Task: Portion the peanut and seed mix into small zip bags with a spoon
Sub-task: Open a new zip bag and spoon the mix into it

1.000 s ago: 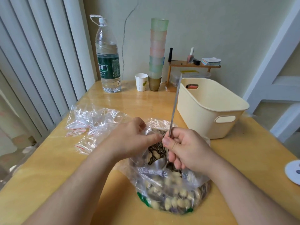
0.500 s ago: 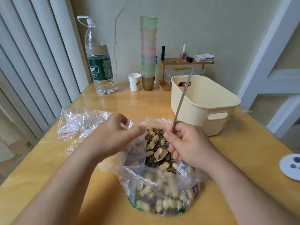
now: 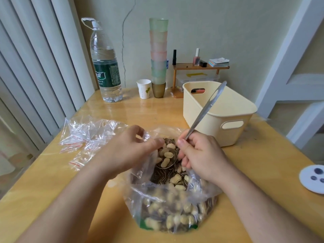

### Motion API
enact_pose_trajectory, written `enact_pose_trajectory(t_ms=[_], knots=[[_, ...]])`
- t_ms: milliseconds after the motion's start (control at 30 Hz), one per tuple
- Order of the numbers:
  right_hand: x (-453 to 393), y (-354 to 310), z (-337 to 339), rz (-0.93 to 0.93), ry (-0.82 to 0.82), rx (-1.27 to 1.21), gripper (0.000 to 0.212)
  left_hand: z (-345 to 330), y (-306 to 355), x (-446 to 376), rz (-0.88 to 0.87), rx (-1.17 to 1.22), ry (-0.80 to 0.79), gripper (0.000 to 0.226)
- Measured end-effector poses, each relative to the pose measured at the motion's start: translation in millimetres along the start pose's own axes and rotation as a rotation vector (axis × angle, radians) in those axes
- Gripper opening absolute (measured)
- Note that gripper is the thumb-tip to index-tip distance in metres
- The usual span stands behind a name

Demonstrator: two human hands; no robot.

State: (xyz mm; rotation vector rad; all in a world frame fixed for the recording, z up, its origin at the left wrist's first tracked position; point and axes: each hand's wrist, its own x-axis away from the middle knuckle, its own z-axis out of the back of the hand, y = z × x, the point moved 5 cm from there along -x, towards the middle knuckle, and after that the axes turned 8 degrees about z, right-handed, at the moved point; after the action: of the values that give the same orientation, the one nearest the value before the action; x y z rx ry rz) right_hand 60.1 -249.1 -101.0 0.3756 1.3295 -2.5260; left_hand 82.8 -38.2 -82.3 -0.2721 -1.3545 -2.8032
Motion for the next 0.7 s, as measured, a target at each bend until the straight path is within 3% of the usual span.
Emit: enact_pose_trajectory(t_ms=[100, 300, 433, 533, 600, 700], knots=[[-2, 1, 4, 0.023, 0.032, -0.006, 0.021, 13, -10, -6, 0.007, -0.083, 0.059, 0.085], [-4, -1, 9, 0.059, 0.049, 0.027, 0.019, 11, 2, 2, -0.124, -0.265, 0.180, 0.069], [-5, 0, 17, 0.024, 0.051, 0.037, 0.021, -14, 21, 16, -0.403, 0.027, -0.040, 0.056], [-5, 0, 19, 0.011, 0.043, 0.020, 0.015, -37, 27, 22, -0.410, 0.157, -0.114, 0.041], [-5, 3, 20, -0.016, 0.039, 0.025, 0.016, -40, 25, 17, -0.386, 0.122, -0.051, 0.036], [-5, 7, 23, -0.068, 0.048, 0.071, 0.028, -27, 13, 3, -0.270, -0.014, 0.090, 0.047]])
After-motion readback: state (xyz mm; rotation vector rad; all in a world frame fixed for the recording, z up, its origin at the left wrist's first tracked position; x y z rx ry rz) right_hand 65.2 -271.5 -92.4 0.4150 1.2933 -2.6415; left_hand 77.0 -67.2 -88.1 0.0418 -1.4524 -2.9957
